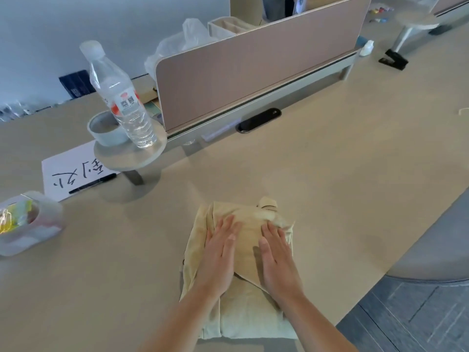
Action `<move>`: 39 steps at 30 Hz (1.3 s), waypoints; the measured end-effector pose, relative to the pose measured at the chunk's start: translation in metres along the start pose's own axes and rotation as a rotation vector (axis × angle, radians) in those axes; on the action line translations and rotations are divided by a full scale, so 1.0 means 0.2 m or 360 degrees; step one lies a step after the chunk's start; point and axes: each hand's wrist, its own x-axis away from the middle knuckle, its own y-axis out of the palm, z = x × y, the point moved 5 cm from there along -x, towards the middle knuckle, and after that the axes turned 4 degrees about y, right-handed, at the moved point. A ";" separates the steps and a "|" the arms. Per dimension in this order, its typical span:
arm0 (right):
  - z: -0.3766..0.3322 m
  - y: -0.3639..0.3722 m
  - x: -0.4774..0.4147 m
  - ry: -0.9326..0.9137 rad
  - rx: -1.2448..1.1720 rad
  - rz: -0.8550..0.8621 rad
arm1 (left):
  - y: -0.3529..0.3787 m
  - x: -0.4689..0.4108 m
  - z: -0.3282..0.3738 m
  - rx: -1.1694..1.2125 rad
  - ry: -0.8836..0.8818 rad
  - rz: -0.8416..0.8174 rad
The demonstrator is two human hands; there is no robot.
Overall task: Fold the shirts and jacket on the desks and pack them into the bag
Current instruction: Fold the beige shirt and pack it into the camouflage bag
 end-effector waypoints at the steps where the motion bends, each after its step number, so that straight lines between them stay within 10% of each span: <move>1: 0.04 0.03 -0.01 0.0011 -0.0070 0.0041 | 0.02 0.00 -0.04 0.0053 0.0014 0.0032; 10: 0.17 0.13 -0.09 -0.0150 0.0065 0.0194 | 0.12 -0.01 -0.20 -0.0394 0.0197 -0.0017; 17: 0.00 -0.11 0.09 0.0081 -0.1056 0.0299 | -0.06 0.06 0.06 0.0832 -0.0176 0.0143; 20: 0.03 -0.01 0.12 0.0357 -0.1360 0.0006 | 0.00 0.13 0.07 0.0815 -0.0245 -0.0017; 39: 0.02 -0.08 0.14 0.0797 0.0124 -0.0093 | -0.24 0.19 -0.10 -0.0321 -0.0866 -0.0248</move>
